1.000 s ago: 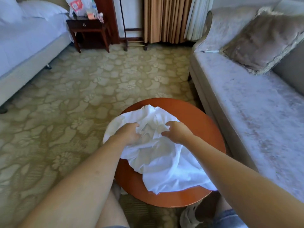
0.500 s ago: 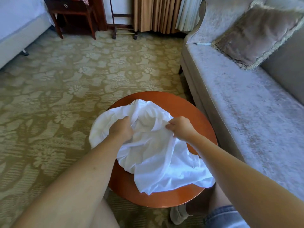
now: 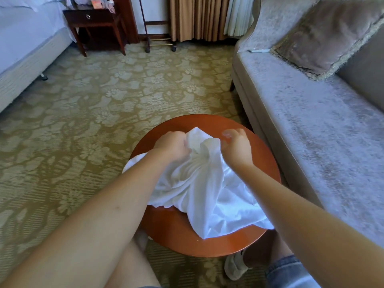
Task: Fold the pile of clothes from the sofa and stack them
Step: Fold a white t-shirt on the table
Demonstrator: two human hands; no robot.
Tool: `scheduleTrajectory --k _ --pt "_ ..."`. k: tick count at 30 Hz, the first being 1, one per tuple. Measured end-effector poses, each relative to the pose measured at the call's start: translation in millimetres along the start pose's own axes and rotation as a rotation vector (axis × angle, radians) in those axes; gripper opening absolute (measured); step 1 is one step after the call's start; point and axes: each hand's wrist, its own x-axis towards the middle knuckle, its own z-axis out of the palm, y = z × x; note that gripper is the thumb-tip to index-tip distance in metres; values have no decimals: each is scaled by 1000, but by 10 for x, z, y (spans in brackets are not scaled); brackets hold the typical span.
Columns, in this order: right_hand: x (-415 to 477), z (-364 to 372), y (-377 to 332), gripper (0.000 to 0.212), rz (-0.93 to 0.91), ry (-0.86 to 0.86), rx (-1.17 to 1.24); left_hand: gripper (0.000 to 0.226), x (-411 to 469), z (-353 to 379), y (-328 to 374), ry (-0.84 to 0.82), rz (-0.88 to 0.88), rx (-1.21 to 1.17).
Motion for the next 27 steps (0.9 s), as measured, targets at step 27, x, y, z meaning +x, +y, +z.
scheduleTrajectory --k 27 --pt "-330 369 -398 36 295 -142 241 19 188 -881 295 345 -16 -559"
